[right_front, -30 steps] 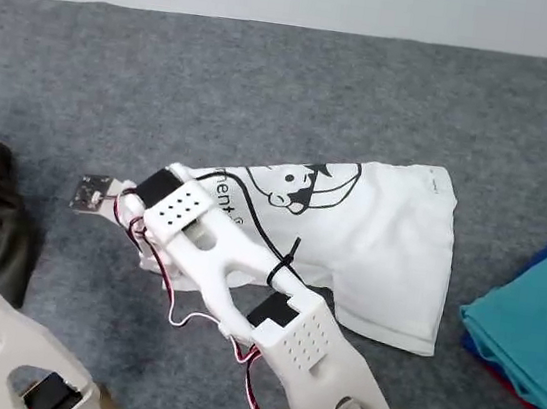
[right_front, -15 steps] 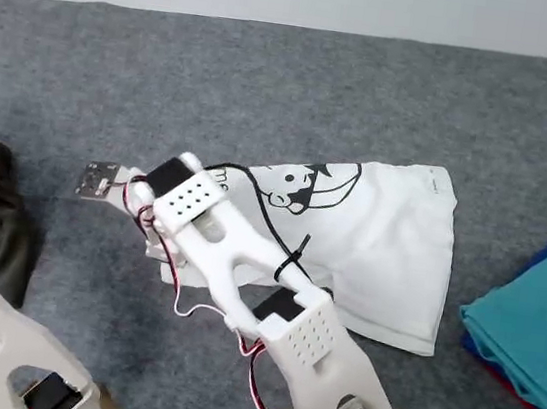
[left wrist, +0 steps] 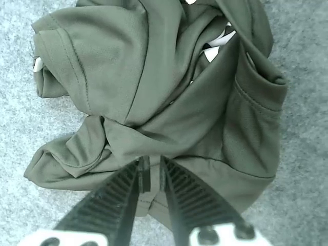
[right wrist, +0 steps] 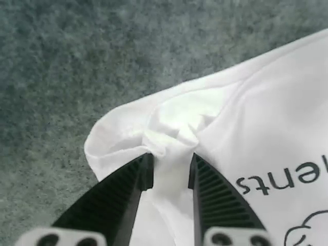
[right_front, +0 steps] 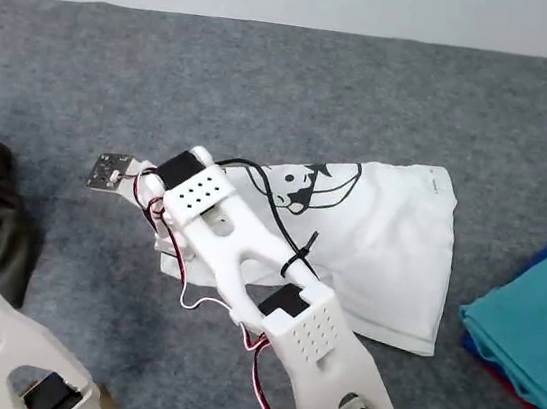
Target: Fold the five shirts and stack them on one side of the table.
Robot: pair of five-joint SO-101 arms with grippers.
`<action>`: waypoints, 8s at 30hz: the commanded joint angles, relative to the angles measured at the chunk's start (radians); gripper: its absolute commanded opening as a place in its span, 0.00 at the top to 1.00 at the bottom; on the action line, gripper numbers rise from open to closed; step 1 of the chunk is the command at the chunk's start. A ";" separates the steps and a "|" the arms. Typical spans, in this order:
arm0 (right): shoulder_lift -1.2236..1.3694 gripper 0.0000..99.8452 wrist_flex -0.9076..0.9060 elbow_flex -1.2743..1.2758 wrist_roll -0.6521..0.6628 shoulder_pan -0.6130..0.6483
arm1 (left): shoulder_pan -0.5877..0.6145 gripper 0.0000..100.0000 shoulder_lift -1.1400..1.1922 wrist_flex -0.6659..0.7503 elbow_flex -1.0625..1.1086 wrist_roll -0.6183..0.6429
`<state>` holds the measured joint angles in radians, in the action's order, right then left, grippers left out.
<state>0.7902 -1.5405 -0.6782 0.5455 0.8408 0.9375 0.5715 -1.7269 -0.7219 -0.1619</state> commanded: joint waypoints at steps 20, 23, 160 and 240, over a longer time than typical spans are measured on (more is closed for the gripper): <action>-0.004 0.84 -0.102 -0.183 0.002 0.022 | -0.048 0.96 -0.012 0.040 0.022 0.009; 0.010 0.84 -0.082 -0.183 0.003 0.036 | -0.046 0.96 -0.014 0.060 0.051 0.009; -0.486 0.99 -0.120 0.678 -0.043 -0.799 | -0.411 0.96 -0.361 0.048 0.303 0.008; -0.429 0.99 0.624 0.620 -0.219 -0.791 | -0.927 0.96 -0.103 0.206 0.298 0.163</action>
<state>0.3498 -0.9912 -0.0184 0.3368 0.0660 0.0583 0.4519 -1.5413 -0.4135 -0.0069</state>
